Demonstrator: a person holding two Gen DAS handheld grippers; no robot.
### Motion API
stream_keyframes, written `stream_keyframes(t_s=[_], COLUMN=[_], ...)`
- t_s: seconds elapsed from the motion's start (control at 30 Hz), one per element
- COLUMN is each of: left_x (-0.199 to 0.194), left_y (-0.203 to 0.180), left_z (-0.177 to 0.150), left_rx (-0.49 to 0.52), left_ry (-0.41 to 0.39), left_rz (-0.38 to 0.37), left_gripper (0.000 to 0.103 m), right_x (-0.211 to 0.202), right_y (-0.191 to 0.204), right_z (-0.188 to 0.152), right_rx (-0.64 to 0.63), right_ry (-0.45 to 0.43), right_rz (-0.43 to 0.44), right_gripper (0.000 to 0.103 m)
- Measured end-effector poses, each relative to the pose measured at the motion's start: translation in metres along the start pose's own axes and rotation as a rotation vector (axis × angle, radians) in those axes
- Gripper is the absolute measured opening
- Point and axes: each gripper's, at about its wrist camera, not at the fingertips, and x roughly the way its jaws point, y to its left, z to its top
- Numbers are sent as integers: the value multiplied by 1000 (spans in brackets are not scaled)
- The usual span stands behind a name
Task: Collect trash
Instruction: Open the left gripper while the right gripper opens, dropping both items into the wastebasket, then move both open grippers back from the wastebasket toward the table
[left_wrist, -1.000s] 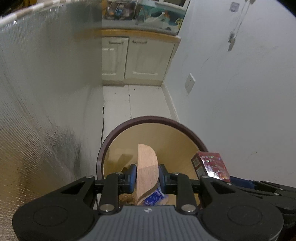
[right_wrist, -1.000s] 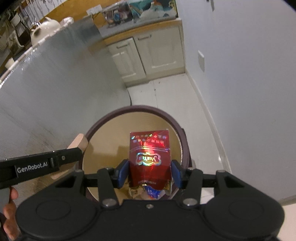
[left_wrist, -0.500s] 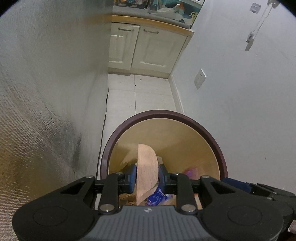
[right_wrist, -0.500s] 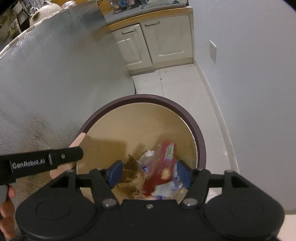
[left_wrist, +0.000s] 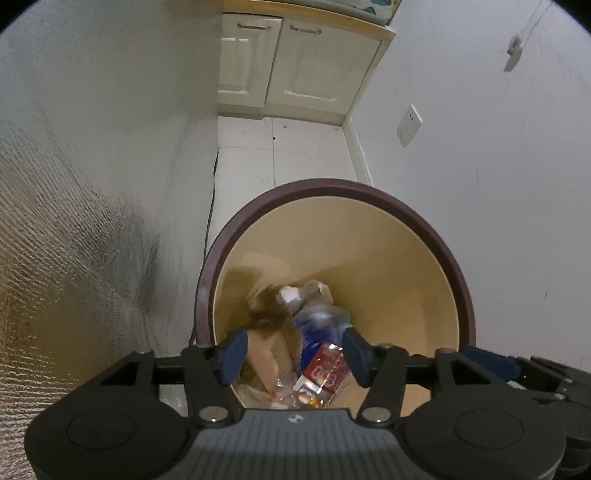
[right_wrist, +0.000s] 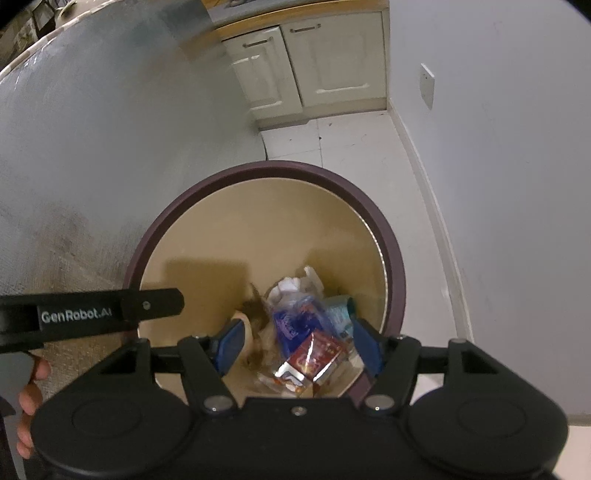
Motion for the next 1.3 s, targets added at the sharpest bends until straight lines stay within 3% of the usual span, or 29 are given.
stream_keyframes(t_s=[0.7,0.97,1.1,1.3], left_x=[-27,-40,-46,-56], left_y=[2,5,6,5], left_z=[-16,-27,-33,-42], left_rx=[25,29,40,56], left_ry=[-20,-30,-32,-50], left_rz=[46,71,80,81], left_gripper=[86,101,103,103], right_x=[-31,-47,-55,-68], right_y=[0,-2,-4,-7], right_z=[-12,-20,-25,-35], right_rx=[-10,-10,-9,4], right_ry=[-34,-53,-65,-83], right_rz=[-34,-56,-65,-68], right_gripper=[67,73,82,88])
